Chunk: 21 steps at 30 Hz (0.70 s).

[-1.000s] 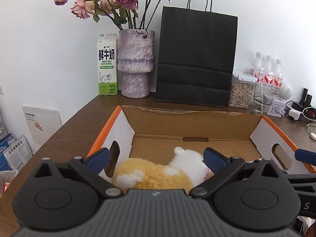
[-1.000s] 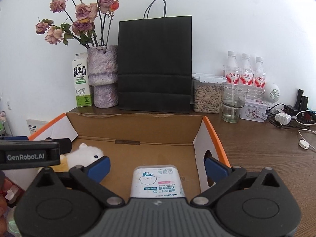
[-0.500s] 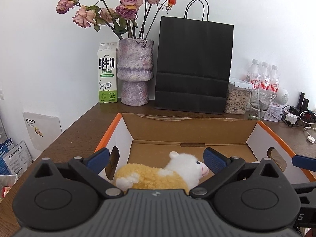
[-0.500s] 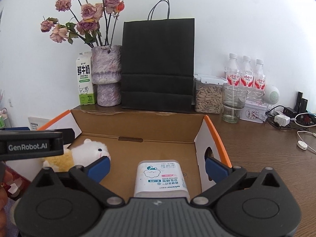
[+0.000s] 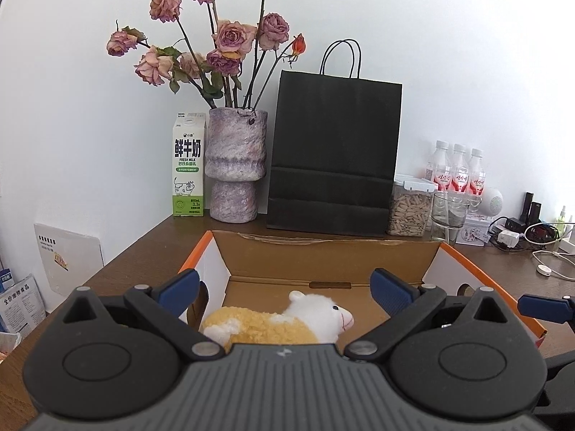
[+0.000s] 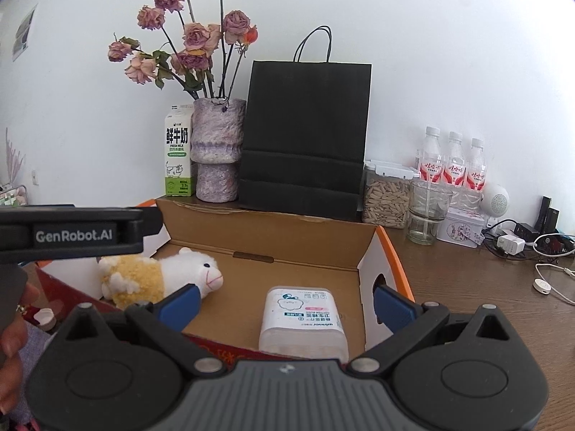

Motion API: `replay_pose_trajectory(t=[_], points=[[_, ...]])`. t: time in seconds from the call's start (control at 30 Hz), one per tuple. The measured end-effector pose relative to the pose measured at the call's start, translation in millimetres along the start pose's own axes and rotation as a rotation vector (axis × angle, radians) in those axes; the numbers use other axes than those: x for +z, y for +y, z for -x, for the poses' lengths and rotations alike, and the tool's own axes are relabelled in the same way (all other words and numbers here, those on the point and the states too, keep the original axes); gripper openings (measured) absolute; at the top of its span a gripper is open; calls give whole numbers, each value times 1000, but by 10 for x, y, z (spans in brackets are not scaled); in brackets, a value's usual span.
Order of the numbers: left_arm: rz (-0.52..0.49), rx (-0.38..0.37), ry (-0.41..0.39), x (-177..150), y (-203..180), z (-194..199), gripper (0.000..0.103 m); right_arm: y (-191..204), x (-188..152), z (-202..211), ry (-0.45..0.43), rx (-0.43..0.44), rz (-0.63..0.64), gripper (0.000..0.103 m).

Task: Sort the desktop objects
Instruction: 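Carry the sheep and tub into the cardboard box and release both, then move the right tool back to the table and grasp a white bottle cap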

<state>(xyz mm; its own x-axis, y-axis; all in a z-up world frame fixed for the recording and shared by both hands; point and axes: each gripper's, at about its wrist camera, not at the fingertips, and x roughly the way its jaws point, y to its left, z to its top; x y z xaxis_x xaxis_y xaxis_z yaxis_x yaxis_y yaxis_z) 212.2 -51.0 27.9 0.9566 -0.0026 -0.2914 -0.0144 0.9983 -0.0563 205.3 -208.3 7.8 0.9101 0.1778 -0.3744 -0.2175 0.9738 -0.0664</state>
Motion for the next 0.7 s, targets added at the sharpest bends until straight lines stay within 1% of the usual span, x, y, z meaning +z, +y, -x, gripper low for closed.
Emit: replay_pose_trajectory(t=[0.1,0.23,0.43,0.53,0.7], points=[[-1,5,-34,-43,12,115,103,16,-91,101,-12,-13,2,103],[3,11,-87,-108,52,315,103,25,-244,305,-53,-20,-21,103],[28,30,-118,-208,184,613,103,53,-383,655,-122,-24,-31,103],[34,47,-107,-242,287,752,103,56,-434,793,-117,-17,-36,103],[48,74,-61,-303,506,938,103,89,-553,1042,-88,-6,-26,103]])
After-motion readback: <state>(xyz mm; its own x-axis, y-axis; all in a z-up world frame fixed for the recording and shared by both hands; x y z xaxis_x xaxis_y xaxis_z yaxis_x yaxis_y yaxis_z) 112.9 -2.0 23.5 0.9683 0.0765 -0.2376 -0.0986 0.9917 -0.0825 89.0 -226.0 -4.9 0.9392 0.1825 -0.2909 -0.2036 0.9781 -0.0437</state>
